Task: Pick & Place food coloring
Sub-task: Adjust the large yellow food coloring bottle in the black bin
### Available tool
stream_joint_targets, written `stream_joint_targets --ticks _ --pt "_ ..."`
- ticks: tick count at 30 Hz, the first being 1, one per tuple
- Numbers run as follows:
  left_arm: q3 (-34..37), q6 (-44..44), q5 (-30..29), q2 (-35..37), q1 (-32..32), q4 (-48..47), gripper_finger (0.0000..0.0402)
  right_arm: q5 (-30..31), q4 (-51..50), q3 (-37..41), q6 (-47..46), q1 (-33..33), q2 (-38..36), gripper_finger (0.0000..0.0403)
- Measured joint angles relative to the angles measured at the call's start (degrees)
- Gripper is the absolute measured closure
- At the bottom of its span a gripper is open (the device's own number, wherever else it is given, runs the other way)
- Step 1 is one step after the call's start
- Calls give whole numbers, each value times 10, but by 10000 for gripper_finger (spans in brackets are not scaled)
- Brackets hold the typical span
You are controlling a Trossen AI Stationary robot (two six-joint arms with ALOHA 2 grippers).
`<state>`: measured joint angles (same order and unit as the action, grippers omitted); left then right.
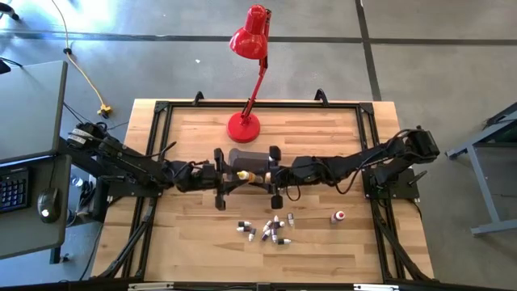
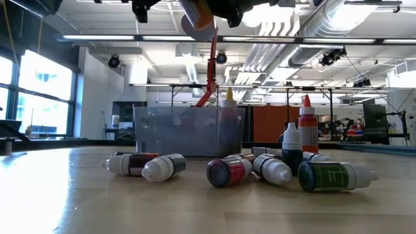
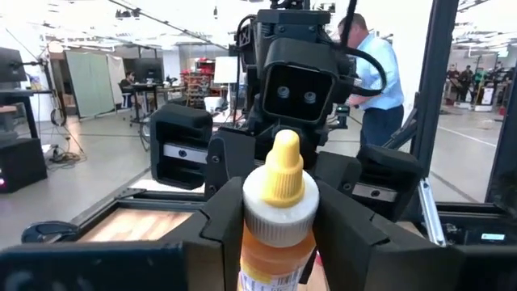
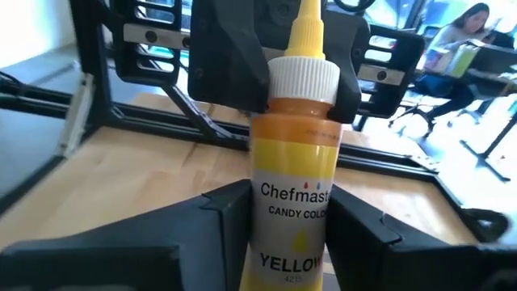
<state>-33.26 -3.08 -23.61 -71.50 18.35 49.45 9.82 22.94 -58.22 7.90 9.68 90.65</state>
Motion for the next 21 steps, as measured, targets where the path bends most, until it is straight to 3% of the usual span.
stream_joint_targets --ticks 7,11,18,21 --pt "0 2 -3 0 -1 -5 282 30 1 0 16 0 0 200" --pt "0 3 -45 0 0 -19 281 75 -16 0 44 4 -6 164" --pt "0 5 -162 -1 -10 -97 282 209 -120 0 96 50 -93 147" --pt "0 48 -148 -18 -43 -107 288 231 -173 0 84 72 -141 148"
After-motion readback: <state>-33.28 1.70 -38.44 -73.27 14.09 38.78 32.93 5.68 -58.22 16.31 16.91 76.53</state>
